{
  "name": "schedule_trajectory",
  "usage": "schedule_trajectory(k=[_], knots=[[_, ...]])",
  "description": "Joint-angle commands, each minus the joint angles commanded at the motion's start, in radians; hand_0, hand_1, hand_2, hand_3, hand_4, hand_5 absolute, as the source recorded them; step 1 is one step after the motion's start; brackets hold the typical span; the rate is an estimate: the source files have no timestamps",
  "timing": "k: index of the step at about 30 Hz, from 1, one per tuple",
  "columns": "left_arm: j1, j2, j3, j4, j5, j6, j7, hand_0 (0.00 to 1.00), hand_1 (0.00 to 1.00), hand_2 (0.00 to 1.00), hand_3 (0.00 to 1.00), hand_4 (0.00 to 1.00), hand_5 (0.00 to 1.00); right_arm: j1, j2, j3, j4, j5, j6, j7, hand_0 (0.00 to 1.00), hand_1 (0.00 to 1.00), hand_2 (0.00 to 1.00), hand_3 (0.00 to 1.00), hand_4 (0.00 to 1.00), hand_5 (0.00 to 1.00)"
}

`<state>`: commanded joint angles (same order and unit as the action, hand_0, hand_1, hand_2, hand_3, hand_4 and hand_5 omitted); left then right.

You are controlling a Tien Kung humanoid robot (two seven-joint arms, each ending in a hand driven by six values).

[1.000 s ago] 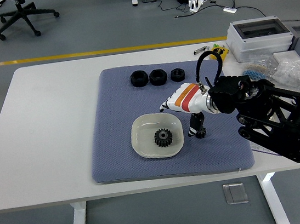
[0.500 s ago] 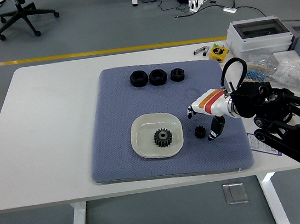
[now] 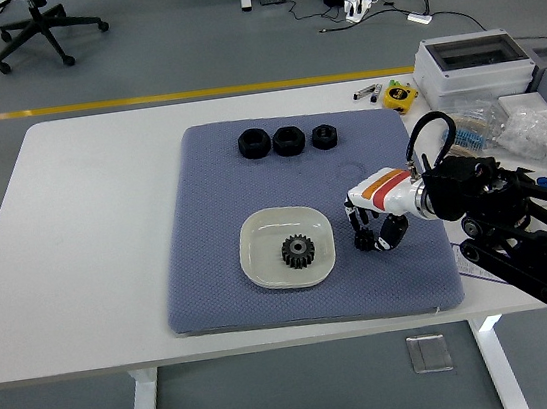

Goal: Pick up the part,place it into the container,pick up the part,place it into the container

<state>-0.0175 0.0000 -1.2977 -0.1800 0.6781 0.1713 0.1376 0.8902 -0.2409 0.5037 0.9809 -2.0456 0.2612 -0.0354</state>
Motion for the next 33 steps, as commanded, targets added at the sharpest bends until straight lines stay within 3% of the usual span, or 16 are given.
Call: schedule_trajectory(k=[18,27,33], knots=[[-0.001,0.000,-0.017,0.000,0.014,-0.002,0.002,0.873,0.834,0.855,0.618,0.566,0.721,-0.003,-0.009,0.006,0.022,0.023,0.007,-0.007,0.407,0.406,0.463,0.461,0.607,0.041],[-0.002,0.000,-0.015,0.000,0.011,-0.003,0.001,0.873,0.834,0.855,0.618,0.566,0.721,0.002,-0.018,0.042,0.075,0.022,0.000,-0.015,0.405,0.404,0.459,0.458,0.594,0.039],[0.001,0.000,-0.015,0.000,0.011,-0.002,0.002,0.873,0.834,0.855,0.618,0.567,0.723,0.000,-0.004,0.073,0.161,-0.001,-0.012,-0.033,0.407,0.405,0.460,0.458,0.586,0.040]])
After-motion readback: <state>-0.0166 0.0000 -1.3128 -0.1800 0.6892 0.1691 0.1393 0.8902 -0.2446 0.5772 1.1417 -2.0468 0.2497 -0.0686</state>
